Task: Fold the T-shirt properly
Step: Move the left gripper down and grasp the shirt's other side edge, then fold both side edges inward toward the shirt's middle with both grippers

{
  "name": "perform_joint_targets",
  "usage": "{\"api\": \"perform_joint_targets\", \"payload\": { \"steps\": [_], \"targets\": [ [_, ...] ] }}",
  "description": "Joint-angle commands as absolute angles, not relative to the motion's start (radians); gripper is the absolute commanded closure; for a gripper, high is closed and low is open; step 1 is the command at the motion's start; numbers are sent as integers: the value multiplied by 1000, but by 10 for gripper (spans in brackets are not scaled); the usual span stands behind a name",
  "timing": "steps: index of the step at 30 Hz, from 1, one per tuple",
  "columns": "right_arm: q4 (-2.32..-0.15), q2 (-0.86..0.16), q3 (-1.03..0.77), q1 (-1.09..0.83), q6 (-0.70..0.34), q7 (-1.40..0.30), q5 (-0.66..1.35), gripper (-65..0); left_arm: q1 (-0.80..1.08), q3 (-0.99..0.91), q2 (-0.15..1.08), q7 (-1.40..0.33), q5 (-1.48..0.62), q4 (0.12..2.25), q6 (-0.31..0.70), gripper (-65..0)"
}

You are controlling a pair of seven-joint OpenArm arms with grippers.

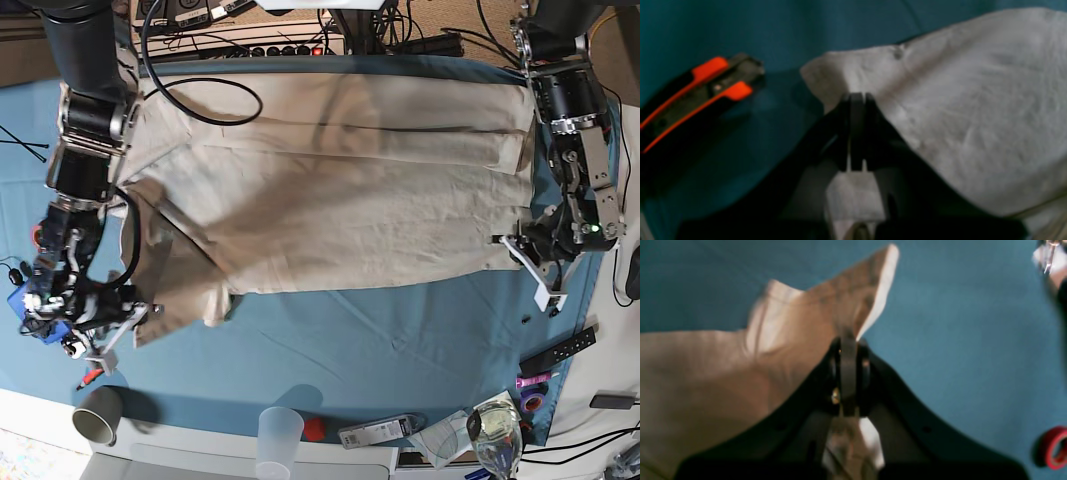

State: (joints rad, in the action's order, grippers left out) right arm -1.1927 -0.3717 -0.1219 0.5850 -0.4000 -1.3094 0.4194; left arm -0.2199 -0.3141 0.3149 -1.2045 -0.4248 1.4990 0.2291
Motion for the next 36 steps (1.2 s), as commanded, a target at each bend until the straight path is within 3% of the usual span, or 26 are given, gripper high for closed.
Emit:
{"api": "perform_joint_targets", "payload": {
  "steps": [1, 17, 36],
  "targets": [
    [-1211, -400, -126, 609, -400, -1314, 428, 0, -238, -318, 339, -1199, -434, 1518, 233, 0],
    [-1226, -510, -136, 586, -460, -1396, 649, 0, -177, -319, 419, -1275, -607, 1558, 316, 0],
    [-1547, -510, -404, 178, -503, -1396, 756, 0, -67, -319, 435, -1296, -719, 1644, 365, 0]
  ]
}}
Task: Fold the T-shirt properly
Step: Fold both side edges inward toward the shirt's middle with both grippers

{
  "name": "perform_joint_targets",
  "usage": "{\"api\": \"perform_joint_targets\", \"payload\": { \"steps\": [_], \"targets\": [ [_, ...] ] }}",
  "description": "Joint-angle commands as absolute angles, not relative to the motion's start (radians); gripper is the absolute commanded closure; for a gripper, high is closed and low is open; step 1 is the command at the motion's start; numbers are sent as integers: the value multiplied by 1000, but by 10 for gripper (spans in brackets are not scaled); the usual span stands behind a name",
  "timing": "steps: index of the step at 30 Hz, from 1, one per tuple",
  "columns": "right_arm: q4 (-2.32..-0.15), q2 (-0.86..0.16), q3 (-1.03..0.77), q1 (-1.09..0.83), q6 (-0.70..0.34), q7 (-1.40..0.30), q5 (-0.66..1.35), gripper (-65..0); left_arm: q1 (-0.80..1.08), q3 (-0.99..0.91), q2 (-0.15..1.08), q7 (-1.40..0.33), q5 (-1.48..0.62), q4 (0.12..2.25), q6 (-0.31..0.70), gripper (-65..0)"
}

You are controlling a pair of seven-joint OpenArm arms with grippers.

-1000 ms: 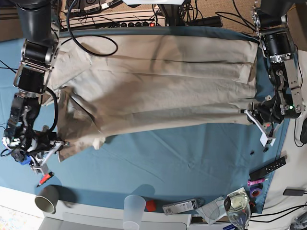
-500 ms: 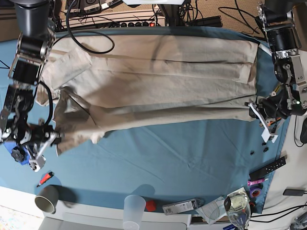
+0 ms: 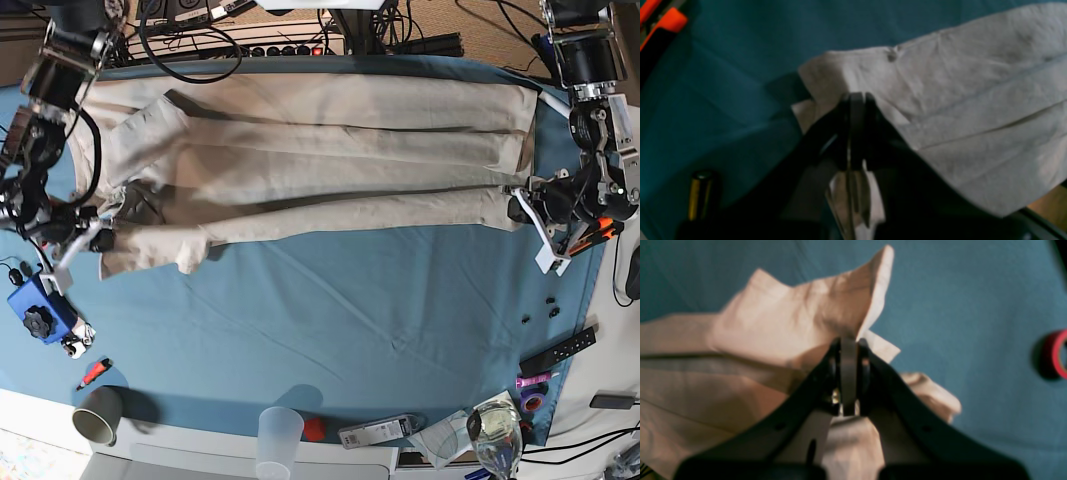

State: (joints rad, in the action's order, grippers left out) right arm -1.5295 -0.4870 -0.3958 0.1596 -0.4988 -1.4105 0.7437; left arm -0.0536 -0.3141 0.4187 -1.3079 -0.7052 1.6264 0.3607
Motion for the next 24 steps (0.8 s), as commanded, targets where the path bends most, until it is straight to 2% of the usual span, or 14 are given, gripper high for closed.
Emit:
{"api": "perform_joint_targets", "payload": {
  "steps": [1, 14, 21, 24],
  "targets": [
    [-1559, -510, -415, 159, -505, -1396, 760, 0, -60, -319, 435, -1293, -719, 1651, 365, 0],
    [-1729, -509, -580, -72, -528, -1396, 811, 0, -2, -320, 435, -1293, -714, 1718, 365, 0],
    [-1741, -509, -648, -105, -535, -1396, 823, 0, -1, -393, 435, -1293, -731, 1720, 365, 0],
    [-1741, -509, -648, -105, -535, -1396, 823, 0, 3, -413, 436, -1289, -780, 1720, 403, 0]
  ]
}}
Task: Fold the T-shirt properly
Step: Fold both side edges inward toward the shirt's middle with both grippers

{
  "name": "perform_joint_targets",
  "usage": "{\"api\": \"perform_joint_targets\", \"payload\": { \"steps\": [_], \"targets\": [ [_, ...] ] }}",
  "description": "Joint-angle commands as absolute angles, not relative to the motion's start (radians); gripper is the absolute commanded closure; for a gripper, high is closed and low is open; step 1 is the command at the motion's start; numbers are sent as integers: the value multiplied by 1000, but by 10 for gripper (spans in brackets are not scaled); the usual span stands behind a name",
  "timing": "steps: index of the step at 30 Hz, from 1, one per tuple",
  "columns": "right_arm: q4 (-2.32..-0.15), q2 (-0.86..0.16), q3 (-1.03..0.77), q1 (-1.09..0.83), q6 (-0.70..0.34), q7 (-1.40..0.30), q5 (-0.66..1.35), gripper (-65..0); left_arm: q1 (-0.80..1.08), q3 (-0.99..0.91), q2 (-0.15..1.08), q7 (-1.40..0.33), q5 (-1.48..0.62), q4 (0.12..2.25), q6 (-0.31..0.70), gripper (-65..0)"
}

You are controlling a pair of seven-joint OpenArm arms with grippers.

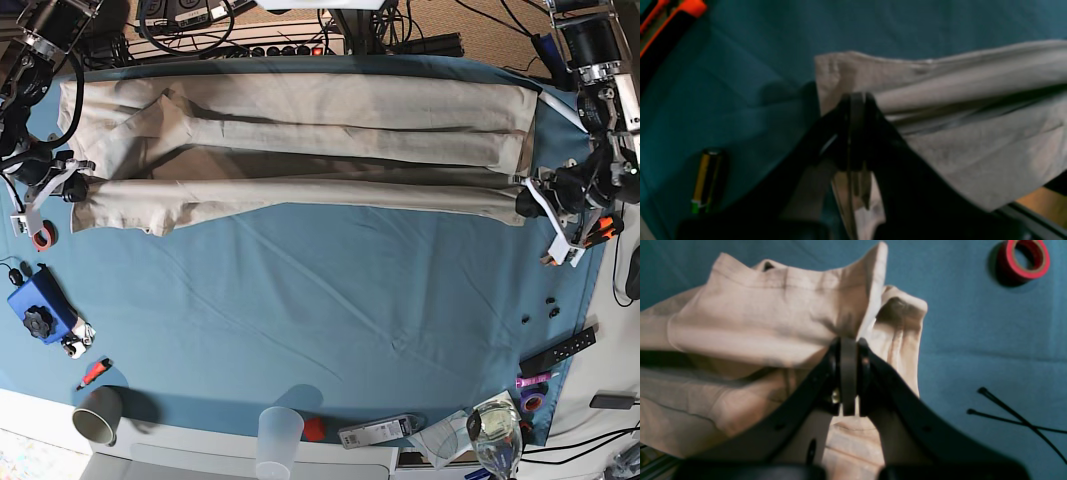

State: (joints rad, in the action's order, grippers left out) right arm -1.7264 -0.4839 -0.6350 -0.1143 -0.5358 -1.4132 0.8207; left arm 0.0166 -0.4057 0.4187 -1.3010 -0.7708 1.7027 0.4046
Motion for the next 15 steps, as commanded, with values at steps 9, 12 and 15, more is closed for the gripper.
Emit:
{"api": "perform_joint_targets", "payload": {
  "steps": [9, 12, 15],
  "targets": [
    [-1741, -509, -648, -105, -535, -1396, 823, 0, 69, -416, 477, -1319, -831, 1781, 418, 0],
    [-1741, -509, -649, -106, -535, -1396, 829, 0, 114, -416, 483, -1311, -831, 1832, 421, 0],
    [-1741, -509, -650, -106, -550, -1396, 873, 0, 150, -416, 482, -1301, -830, 1864, 423, 0]
  ]
}}
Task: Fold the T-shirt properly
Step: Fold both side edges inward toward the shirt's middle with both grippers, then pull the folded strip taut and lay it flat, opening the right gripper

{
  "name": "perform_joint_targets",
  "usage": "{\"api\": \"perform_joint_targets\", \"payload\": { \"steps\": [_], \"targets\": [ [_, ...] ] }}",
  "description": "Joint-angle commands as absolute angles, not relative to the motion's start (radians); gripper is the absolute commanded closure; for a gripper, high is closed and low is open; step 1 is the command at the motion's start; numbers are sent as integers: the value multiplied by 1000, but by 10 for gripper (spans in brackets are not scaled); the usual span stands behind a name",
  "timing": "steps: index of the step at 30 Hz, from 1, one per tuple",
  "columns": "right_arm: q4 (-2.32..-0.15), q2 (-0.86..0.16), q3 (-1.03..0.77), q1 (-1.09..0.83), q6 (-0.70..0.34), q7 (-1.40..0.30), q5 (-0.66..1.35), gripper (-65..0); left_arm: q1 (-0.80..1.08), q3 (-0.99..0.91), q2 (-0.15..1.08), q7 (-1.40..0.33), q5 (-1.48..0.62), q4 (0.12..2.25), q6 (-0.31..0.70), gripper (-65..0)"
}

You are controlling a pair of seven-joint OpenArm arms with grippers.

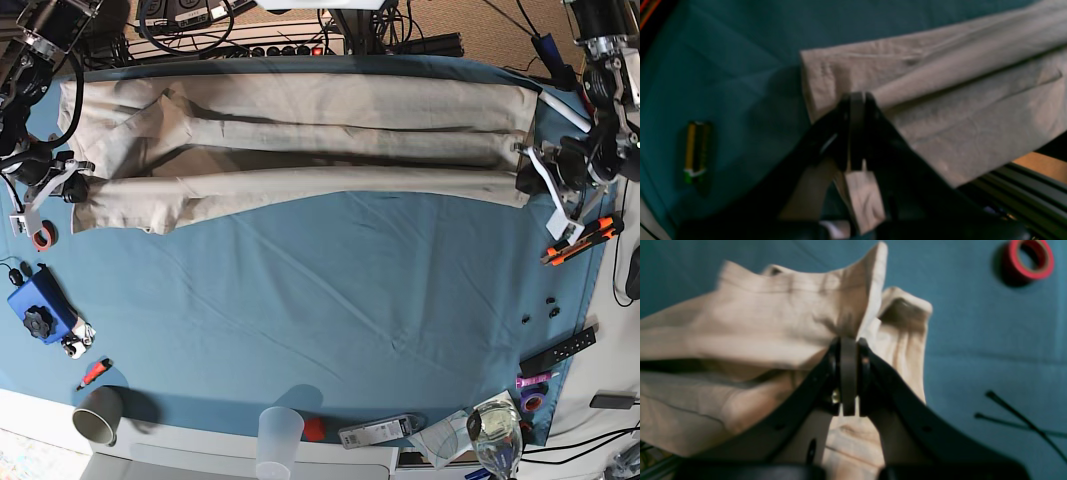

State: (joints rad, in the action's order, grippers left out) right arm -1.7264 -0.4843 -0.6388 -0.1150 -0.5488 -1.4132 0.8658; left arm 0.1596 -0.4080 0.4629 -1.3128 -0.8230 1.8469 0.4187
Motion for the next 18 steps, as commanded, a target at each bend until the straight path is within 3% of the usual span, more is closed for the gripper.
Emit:
{"api": "perform_joint_targets", "payload": {
  "steps": [1, 18],
  "targets": [
    [-1741, -509, -650, -106, -555, -1396, 886, 0, 158, -416, 482, -1301, -830, 1869, 433, 0],
    [-1856, -507, -767, -287, -569, -1396, 933, 0, 263, -470, 476, -1301, -833, 1903, 443, 0]
  ]
}}
